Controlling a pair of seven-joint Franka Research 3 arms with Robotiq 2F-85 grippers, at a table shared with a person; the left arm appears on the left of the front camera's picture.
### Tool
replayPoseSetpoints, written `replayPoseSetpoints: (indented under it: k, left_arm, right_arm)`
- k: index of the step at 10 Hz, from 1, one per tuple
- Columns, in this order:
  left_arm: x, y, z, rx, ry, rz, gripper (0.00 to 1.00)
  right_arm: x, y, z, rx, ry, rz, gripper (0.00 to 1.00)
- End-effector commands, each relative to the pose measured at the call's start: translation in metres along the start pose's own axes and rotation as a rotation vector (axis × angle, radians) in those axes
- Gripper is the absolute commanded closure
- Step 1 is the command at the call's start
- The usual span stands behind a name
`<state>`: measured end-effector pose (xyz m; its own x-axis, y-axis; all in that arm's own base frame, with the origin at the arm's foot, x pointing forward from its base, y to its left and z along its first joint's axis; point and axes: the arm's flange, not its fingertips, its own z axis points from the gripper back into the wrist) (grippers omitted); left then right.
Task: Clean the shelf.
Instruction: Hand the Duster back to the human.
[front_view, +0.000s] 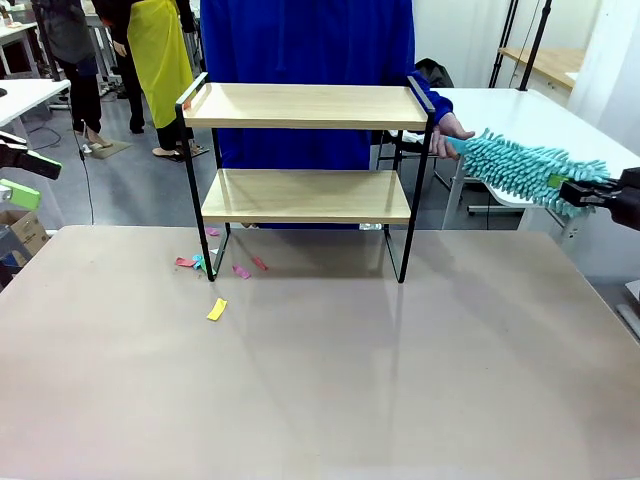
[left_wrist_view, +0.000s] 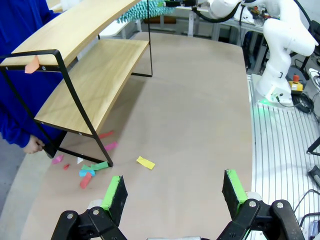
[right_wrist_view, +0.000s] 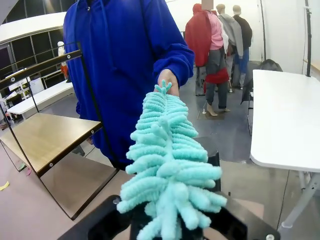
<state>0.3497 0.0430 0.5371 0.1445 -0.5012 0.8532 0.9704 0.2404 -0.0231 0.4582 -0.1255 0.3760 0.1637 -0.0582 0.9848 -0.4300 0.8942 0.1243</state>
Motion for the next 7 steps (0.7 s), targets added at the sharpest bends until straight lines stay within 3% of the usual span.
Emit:
replayPoseSetpoints:
  k: [1, 4, 5, 6, 7]
  left_arm:
    - [0.000, 0.000, -0.001, -0.001, -0.029, -0.021, 0.00]
    - [0.000, 0.000, -0.001, -0.001, -0.029, -0.021, 0.00]
    - [0.000, 0.000, -0.001, -0.001, -0.029, -0.021, 0.00]
    - [0.000, 0.000, -0.001, -0.001, -0.029, -0.021, 0.00]
    - [0.000, 0.000, -0.001, -0.001, -0.029, -0.021, 0.00]
  right_arm:
    - [0.001, 0.004, 0.000, -0.058, -0.038, -0.010, 0.83]
    - [0.001, 0.004, 0.000, -0.058, -0.038, -0.010, 0.83]
    - [0.000, 0.000, 0.000, -0.001, 0.003, -0.002, 0.25]
    - [0.012, 0.001, 0.001, -0.005, -0.013, 0.015, 0.23]
    - [0.016, 0.004, 0.002, 0.002, -0.010, 0.019, 0.00]
